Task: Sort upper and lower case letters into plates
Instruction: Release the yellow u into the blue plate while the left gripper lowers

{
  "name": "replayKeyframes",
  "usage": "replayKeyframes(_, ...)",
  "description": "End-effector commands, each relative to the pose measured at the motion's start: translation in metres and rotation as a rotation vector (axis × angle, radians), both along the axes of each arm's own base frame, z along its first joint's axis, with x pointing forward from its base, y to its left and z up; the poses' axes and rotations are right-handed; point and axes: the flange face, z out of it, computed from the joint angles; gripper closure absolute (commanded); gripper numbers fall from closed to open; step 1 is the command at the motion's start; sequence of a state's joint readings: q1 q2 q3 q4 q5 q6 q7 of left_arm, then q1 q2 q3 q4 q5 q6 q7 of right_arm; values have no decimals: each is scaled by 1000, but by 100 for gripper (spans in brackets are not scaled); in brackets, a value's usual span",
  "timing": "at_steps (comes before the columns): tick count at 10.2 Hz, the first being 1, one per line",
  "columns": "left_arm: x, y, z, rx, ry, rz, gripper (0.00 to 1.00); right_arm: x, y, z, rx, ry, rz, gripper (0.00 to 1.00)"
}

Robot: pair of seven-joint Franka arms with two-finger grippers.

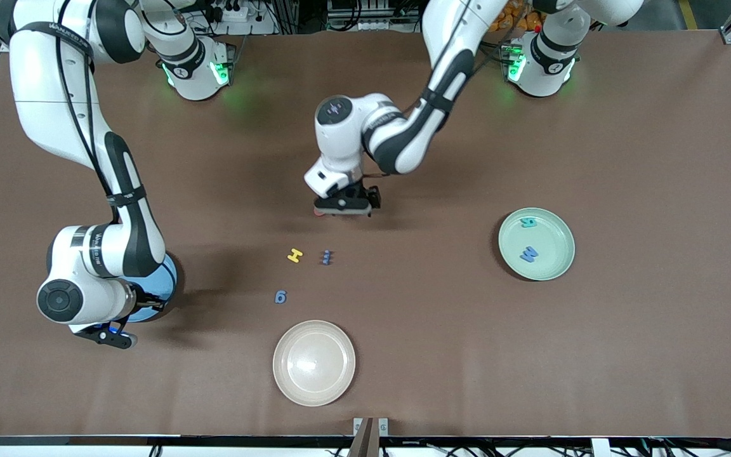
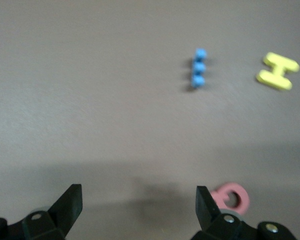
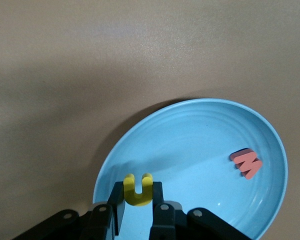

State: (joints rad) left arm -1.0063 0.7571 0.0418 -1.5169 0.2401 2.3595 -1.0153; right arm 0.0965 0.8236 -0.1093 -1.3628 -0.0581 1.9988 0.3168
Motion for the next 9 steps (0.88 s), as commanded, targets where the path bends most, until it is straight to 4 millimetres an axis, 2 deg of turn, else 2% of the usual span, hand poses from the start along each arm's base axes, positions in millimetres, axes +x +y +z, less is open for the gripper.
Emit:
replayKeyframes(1, 0, -11, 6, 30, -24, -204, 0, -10, -5, 9, -2, 14, 19, 57)
replayKeyframes(2, 4, -13, 11, 22, -35, -323, 0, -12, -6, 10, -3, 31, 11, 1)
replayKeyframes(4, 4, -19, -11, -12, -58, -428, 0, -16, -15, 9, 4, 70, 16, 0)
replayKeyframes(6, -5, -24, -60, -65, -76, -453, 0, -17, -20, 12, 11, 89, 52, 0)
replayKeyframes(7, -11, -27, -77, -106, -90, -459, 0, -17, -22, 12, 12, 92, 55, 0)
replayKeyframes(9, -20, -33, -79, -135, -76, -424, 0, -18, -25, 10, 13, 90, 52, 0)
